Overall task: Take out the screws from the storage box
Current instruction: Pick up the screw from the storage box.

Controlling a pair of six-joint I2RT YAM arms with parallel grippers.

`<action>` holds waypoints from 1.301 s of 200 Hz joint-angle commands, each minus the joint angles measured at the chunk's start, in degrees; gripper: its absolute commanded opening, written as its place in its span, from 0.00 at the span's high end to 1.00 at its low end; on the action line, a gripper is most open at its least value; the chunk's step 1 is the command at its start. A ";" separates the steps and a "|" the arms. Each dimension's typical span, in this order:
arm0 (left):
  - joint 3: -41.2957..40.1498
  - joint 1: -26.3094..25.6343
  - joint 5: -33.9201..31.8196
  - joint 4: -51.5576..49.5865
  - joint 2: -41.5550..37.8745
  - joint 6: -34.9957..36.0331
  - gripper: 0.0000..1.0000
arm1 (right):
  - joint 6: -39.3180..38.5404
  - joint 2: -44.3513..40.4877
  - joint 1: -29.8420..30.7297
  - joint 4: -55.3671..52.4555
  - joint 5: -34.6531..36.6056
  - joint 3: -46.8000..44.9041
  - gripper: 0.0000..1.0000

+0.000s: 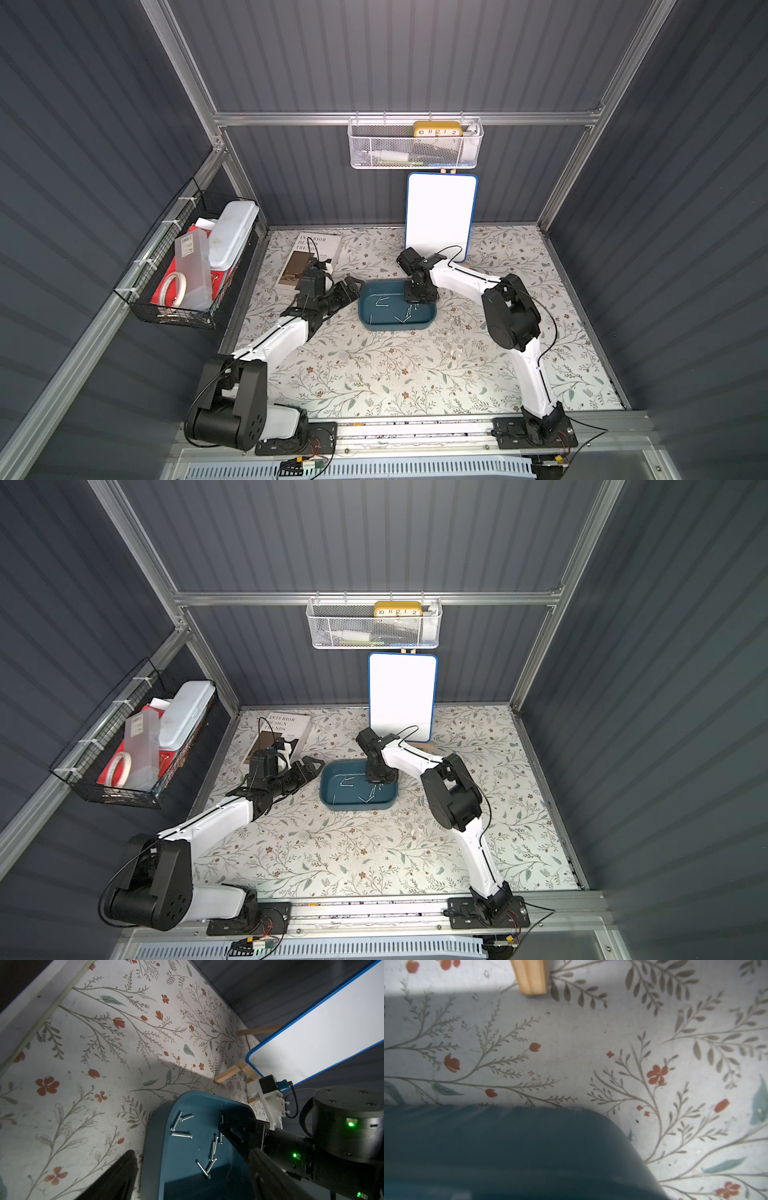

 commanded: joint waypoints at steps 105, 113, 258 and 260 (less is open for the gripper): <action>-0.88 -0.21 0.52 0.11 0.21 0.47 0.12 | 0.69 1.10 0.03 -2.28 -1.50 -2.27 0.87; -0.79 -0.21 0.46 0.08 0.23 0.48 0.13 | 0.71 0.67 0.05 -1.96 -1.65 -2.38 0.87; 0.27 -0.21 -0.03 -0.23 0.23 0.73 0.12 | 5.06 -5.46 0.61 6.40 0.80 -3.52 0.74; 0.27 -0.21 0.02 -0.24 0.28 0.72 0.12 | 5.06 -5.51 0.63 6.52 0.82 -3.48 0.74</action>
